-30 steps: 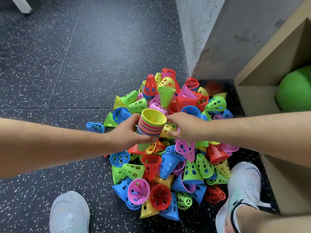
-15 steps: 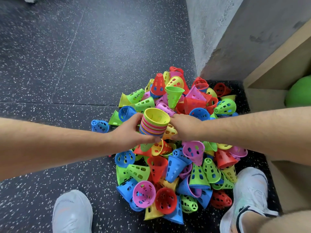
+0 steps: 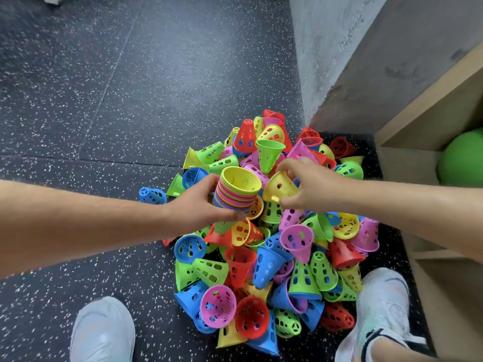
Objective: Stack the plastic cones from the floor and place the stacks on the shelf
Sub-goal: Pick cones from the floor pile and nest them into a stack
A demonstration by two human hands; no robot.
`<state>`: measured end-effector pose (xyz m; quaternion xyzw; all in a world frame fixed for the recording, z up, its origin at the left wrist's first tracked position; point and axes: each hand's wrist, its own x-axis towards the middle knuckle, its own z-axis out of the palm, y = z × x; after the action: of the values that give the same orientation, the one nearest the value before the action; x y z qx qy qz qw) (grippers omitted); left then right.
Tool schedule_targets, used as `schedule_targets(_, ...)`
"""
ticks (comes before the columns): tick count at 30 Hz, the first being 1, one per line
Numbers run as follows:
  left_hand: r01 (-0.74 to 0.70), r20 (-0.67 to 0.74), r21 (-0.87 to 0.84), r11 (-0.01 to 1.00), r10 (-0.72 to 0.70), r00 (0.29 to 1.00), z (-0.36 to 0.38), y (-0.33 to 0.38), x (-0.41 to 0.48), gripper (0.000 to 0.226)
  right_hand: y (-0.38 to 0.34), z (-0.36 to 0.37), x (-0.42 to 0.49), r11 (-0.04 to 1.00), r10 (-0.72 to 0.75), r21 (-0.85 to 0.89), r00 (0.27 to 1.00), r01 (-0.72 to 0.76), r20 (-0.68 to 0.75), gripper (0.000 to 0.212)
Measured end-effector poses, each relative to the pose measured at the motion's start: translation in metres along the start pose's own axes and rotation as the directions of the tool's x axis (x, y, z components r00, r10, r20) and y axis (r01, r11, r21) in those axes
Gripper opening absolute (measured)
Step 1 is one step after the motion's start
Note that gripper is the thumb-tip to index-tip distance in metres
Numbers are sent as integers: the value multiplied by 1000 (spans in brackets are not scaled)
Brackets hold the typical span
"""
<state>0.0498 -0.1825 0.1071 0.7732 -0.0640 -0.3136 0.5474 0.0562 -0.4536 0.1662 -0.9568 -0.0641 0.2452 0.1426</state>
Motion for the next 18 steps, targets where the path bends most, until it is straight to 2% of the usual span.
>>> schedule_targets(3, -4, -6, 8, 1000, 4, 1000, 3, 3, -4, 85, -7, -16, -14, 941, 60, 338, 978, 12, -202, 62)
schedule_targets(7, -15, -15, 43, 999, 16, 1000, 11, 11, -11, 88, -29, -25, -22, 752, 13, 620, 936, 223, -353, 49)
schedule_targets(9, -24, -15, 56, 998, 24, 1000, 15, 14, -16, 91, -38, -24, -25, 732, -39, 614, 918, 296, -396, 50)
schedule_targets(12, -36, -19, 52, 998, 37, 999, 17, 19, -25, 91, -44, -15, -32, 795, -126, 505, 907, 335, -402, 45)
schedule_targets(16, -33, -27, 54, 998, 35, 999, 16, 21, -36, 90, -44, -1, -45, 855, -237, 410, 943, 317, -234, 40)
schedule_targets(18, -23, -22, 66, 998, 25, 999, 14, 17, -41, 91, -43, 3, -49, 834, -255, 456, 950, 310, -180, 36)
